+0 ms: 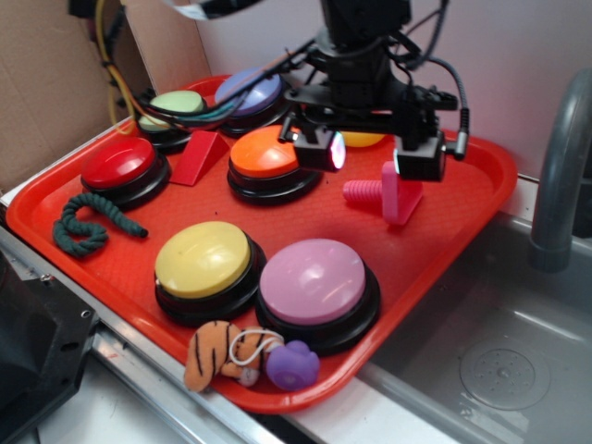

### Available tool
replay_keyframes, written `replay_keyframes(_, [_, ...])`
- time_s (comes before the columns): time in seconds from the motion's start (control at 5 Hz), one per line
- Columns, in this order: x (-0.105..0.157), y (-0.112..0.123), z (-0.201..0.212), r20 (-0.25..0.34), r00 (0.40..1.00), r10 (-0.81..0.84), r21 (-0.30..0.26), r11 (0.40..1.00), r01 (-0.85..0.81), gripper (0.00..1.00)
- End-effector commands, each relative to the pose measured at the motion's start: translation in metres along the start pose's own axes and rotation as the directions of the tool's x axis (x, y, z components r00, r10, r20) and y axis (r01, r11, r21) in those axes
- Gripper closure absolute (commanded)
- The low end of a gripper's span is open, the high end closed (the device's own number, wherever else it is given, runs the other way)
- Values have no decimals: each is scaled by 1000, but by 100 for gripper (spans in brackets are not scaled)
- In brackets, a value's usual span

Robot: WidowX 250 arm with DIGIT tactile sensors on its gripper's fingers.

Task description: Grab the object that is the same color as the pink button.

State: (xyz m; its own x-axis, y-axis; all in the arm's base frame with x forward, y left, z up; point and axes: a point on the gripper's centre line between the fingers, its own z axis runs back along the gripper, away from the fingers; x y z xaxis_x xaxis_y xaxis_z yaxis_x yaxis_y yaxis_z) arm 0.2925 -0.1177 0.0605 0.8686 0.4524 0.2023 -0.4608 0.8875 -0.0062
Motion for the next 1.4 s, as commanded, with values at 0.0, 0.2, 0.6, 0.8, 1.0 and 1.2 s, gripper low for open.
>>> replay_keyframes(0.0, [23, -19, -10, 46, 999, 3, 30, 1000, -4, 0])
replay_keyframes(0.2, [29, -21, -16, 59, 998, -10, 58, 998, 6, 0])
replay_keyframes(0.6, [43, -12, -12, 56, 998, -25, 37, 999, 23, 100])
replay_keyframes(0.8, [47, -5, -5, 58, 998, -40, 24, 999, 38, 100])
replay_keyframes(1.0, [48, 7, 8, 58, 995, -77, -3, 997, 77, 100])
replay_keyframes(1.2, [47, 20, 25, 57, 990, -128, -31, 991, 130, 100])
